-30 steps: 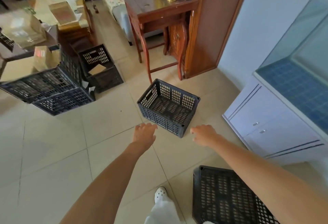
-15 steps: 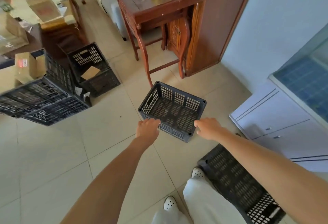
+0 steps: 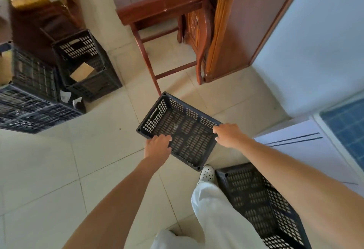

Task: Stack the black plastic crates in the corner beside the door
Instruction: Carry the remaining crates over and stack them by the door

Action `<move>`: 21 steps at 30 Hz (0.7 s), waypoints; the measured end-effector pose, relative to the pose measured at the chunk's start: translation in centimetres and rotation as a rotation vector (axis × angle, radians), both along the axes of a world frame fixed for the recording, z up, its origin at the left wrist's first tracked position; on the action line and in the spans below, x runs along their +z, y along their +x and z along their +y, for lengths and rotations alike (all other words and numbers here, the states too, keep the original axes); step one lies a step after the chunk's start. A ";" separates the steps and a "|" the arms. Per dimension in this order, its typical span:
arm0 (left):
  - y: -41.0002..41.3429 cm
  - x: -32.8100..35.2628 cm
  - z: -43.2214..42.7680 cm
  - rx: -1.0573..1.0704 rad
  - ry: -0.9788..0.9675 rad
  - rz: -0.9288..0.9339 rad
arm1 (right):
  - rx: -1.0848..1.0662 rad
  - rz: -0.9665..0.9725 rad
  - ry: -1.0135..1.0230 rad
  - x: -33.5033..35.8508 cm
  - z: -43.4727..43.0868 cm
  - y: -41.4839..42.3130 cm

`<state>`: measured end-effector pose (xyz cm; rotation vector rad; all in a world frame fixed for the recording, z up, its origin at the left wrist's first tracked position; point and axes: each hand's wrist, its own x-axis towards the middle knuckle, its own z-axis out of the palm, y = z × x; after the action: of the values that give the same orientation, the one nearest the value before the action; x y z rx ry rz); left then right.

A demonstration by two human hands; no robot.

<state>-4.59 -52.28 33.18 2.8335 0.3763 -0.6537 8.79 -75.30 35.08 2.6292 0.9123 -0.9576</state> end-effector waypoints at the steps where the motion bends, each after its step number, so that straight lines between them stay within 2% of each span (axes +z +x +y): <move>1: 0.8 -0.7 -0.1 0.028 -0.013 0.004 | 0.021 -0.004 -0.009 -0.7 0.2 1.3; 6: 2.5 -5.4 0.4 0.190 -0.075 0.053 | 0.142 -0.064 -0.015 -5.8 2.4 6.0; 13: 2.1 -15.7 1.9 0.383 -0.134 0.110 | 0.102 -0.052 0.004 -16.7 4.9 8.6; 21: -0.4 -31.1 2.3 1.006 -0.477 0.182 | -0.092 -0.043 0.010 -30.4 5.5 11.2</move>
<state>-5.00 -49.95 2.09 1.7926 1.3281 -0.6302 19.94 -69.81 4.66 2.7100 0.7942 -0.9160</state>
